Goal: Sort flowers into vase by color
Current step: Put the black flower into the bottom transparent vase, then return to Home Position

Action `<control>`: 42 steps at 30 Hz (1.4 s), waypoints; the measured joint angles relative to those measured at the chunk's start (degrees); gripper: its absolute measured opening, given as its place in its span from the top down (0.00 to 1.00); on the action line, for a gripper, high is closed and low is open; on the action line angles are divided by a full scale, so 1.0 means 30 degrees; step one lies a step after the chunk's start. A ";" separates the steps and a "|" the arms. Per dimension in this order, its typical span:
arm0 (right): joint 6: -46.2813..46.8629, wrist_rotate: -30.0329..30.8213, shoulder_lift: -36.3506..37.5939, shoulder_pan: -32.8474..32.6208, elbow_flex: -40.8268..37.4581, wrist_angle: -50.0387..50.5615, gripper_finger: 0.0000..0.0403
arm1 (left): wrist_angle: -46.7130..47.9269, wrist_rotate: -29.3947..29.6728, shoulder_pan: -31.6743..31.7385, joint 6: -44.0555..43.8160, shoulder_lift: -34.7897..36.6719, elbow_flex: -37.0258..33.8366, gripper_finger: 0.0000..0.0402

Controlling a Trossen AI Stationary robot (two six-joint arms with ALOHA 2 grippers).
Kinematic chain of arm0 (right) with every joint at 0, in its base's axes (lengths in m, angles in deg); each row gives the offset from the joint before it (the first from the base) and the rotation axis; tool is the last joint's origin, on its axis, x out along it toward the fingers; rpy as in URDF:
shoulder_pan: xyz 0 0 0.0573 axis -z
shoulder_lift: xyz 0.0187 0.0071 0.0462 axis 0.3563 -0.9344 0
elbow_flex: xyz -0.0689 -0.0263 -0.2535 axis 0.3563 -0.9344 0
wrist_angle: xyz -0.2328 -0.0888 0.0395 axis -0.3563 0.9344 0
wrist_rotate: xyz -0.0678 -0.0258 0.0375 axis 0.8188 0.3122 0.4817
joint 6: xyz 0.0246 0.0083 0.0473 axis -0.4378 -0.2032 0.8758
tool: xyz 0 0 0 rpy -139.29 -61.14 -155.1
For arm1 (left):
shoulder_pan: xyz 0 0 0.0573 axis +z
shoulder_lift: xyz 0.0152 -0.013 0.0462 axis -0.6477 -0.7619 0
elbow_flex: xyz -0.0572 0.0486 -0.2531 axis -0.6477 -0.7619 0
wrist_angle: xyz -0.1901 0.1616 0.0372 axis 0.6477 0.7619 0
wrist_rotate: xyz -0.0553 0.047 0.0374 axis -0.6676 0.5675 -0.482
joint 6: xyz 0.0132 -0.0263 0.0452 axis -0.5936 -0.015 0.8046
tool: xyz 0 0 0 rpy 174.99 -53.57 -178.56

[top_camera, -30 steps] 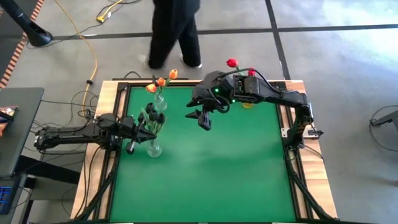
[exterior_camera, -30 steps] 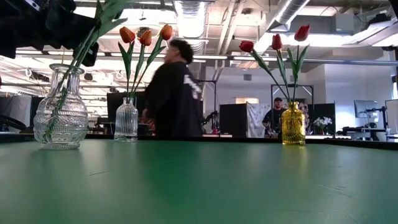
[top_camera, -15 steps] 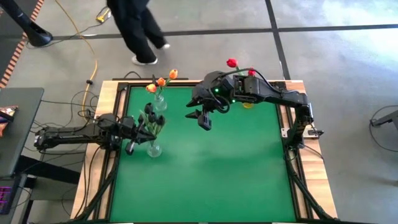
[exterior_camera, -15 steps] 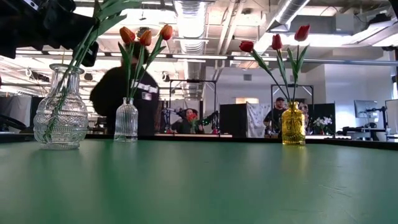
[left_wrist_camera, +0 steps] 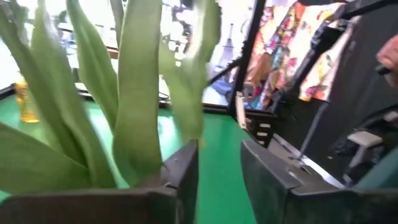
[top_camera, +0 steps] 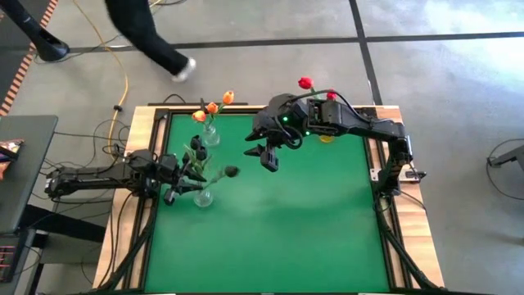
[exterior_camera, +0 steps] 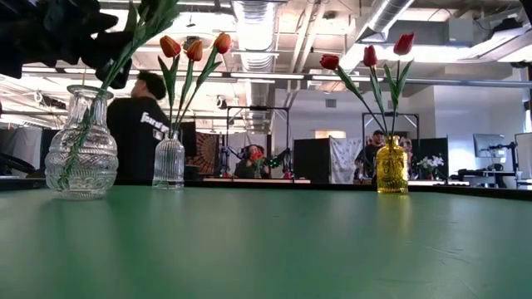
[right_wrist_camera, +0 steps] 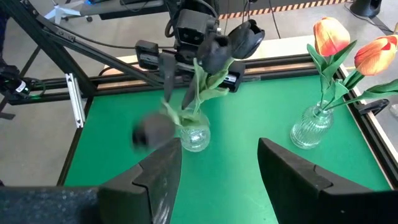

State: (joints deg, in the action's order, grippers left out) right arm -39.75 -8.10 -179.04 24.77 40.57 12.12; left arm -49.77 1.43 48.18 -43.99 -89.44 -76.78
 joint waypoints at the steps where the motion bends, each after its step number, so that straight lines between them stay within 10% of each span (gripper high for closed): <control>1: 0.0000 0.0001 0.0000 0.0000 0.0000 -0.0001 0.41 | -0.0004 -0.0284 0.0000 0.0000 0.0002 0.0000 0.72; 19: -0.0146 0.0000 0.0000 0.0000 0.0000 -0.0001 0.41 | -0.0015 -0.3931 -0.0007 -0.3734 -0.0002 0.0413 0.65; 42: -0.0138 0.0007 0.0007 -0.0701 0.0000 0.0264 0.41 | 0.3483 -0.5581 -0.0007 -0.6601 -0.0002 0.8105 0.65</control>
State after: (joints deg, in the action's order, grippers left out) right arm -40.16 -8.07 -179.02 22.67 40.57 12.91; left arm -39.32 -15.31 48.16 -63.79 -89.45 -52.47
